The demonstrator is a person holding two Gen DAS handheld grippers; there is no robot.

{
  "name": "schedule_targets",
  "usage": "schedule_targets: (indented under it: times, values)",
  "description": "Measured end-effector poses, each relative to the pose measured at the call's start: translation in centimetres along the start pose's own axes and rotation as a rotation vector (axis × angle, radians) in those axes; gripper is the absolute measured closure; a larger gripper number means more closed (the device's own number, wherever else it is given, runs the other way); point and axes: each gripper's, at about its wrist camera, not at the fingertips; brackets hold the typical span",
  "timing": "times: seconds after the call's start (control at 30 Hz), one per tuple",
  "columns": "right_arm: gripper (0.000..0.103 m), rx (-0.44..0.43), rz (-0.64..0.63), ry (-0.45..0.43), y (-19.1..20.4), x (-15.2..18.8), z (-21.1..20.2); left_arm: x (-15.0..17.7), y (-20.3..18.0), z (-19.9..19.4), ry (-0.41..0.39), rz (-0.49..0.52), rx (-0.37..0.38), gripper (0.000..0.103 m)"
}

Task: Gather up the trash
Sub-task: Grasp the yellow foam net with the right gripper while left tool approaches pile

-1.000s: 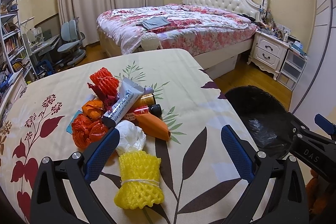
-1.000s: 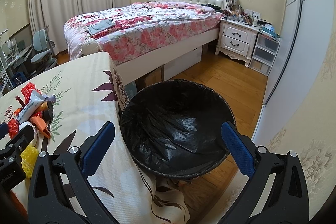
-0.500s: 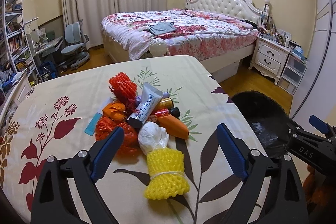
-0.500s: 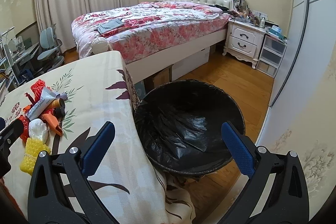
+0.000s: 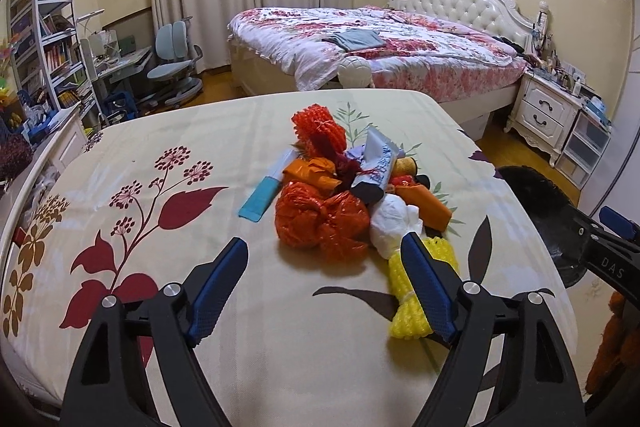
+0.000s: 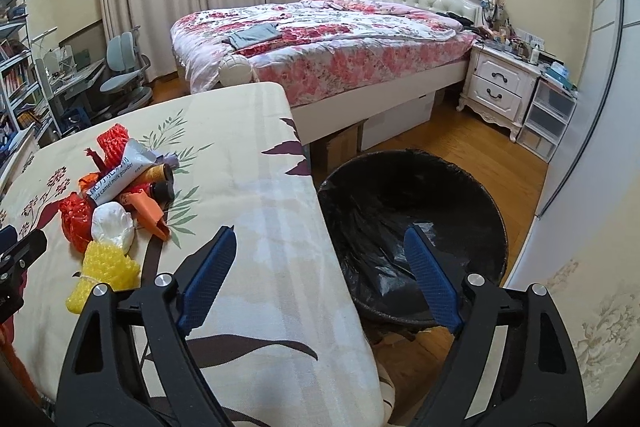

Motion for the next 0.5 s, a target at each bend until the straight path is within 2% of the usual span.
schedule_targets:
  times: [0.2, 0.5]
  values:
    - [0.02, -0.062, -0.025, 0.006, 2.1, 0.0, -0.5, 0.7, 1.8, -0.2, 0.009, -0.019, -0.028, 0.024]
    - [0.02, -0.212, -0.13, 0.028, 8.9, 0.6, -1.2, 1.7, 5.7, -0.3, 0.024, -0.053, -0.113, 0.023]
Point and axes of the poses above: each gripper's, at about its wrist camera, not at the fingertips, and z roughly the way its jaws point, y to its left, x to its underside, and after that the axes turned 3 degrees about -y, right-handed
